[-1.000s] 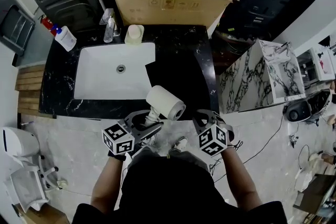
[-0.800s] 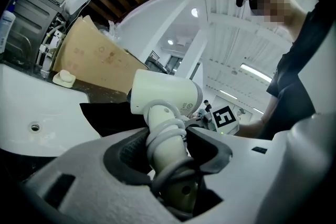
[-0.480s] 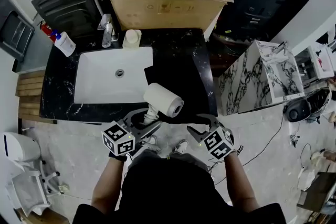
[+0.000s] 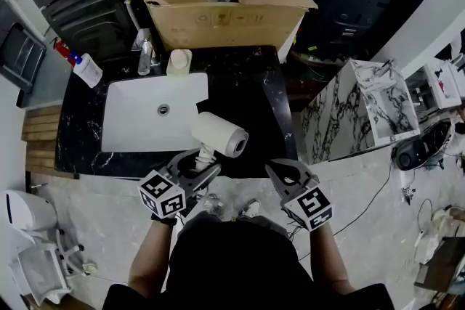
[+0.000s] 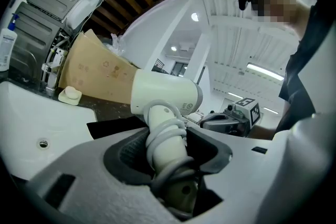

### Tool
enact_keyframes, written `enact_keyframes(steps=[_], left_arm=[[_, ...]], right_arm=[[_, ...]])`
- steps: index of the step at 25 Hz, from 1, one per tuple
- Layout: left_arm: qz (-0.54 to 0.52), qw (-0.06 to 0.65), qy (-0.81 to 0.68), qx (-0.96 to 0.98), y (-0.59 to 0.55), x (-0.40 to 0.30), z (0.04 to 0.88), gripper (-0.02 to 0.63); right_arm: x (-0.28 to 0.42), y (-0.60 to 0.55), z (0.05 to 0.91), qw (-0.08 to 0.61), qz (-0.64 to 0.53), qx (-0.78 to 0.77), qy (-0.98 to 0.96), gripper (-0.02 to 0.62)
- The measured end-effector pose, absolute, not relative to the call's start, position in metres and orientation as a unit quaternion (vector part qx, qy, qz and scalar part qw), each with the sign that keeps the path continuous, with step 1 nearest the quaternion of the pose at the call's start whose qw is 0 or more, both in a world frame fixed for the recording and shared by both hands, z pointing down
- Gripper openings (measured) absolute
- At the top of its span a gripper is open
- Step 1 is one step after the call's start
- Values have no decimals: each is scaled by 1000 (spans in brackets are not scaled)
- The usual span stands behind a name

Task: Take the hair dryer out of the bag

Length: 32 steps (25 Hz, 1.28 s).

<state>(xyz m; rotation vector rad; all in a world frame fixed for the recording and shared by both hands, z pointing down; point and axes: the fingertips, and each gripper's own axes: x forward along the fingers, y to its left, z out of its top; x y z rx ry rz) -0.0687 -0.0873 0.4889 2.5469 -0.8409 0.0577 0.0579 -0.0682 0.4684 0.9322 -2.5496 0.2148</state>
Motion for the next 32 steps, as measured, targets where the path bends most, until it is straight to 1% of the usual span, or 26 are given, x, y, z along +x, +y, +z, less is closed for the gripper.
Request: enact_keyframes(steps=[4,18,32], left_arm=[[18,213,-320,923,-97,-71,481,225],[-18,170,-407,897,-123,-104,448,224],[-49,159,-468,868,-128,-137,417,224]], right_arm=[[63,-83,454,174,70,366,-912,14],[96,-129,429,149,66,427,-889,12],[143,-154,379,101,35,502,-858,12]])
